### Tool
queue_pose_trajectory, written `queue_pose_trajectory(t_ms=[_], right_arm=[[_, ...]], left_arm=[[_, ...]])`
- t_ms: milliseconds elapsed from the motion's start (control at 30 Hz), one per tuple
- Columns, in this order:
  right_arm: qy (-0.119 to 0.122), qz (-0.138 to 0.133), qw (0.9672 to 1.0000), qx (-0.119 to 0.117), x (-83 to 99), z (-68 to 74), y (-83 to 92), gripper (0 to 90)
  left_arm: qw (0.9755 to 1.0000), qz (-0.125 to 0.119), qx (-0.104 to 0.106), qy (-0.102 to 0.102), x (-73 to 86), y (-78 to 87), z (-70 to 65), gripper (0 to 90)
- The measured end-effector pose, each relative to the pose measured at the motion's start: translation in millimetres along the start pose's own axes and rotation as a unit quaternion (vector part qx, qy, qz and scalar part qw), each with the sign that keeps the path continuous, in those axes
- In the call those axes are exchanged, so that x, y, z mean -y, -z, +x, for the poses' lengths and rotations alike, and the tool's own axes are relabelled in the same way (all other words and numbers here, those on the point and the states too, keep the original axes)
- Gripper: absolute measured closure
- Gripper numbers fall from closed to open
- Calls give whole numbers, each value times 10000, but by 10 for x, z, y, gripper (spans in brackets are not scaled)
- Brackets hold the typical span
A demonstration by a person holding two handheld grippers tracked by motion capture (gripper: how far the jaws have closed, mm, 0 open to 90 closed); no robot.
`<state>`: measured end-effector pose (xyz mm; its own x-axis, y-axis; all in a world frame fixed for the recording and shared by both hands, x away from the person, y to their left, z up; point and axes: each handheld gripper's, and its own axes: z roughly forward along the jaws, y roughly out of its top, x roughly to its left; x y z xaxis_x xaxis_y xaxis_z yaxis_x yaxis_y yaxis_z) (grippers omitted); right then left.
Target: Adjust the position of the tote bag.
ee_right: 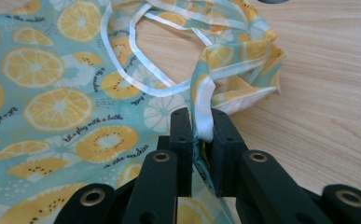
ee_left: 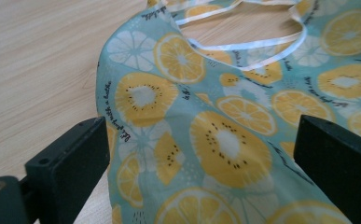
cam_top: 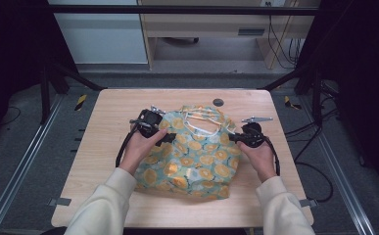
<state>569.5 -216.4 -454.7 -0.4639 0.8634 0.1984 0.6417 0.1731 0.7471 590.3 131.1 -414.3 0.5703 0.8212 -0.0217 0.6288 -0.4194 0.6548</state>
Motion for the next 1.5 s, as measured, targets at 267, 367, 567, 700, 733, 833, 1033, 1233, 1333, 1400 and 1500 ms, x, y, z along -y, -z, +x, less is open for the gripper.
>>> queue_pose_trajectory(t_ms=[267,367,567,700,733,833,1033,1233,1333,1400,1500], right_arm=[[8,-139,9999,-48,-6,9,68,819],[2,-137,9999,-63,-4,5,90,823],[22,-178,9998,-66,-11,1,101,826],[21,-174,9998,-62,-11,2,102,827],[19,-186,9998,-58,-11,4,106,828],[41,-185,9998,-57,-12,-1,114,833],[41,-198,9998,-34,-23,-8,113,841],[102,-238,9997,-29,-44,15,144,872],[163,-297,9994,-12,-57,33,182,880],[165,-346,9993,0,-65,44,201,882],[262,-480,9985,91,-122,56,289,887]], left_arm=[[9987,480,-118,155,47,-319,49,35],[9984,534,6,199,86,-351,63,109],[9984,548,133,88,126,-362,42,485],[9987,442,258,50,149,-333,44,746],[9987,394,312,24,160,-310,52,849],[9987,386,318,-15,174,-280,71,900],[9990,314,333,-9,183,-236,94,900],[9993,135,349,-84,185,-180,95,900],[9993,78,346,-100,184,-138,88,900],[9993,-50,344,-137,179,-90,75,900],[9992,-162,301,-228,170,-14,69,900]])
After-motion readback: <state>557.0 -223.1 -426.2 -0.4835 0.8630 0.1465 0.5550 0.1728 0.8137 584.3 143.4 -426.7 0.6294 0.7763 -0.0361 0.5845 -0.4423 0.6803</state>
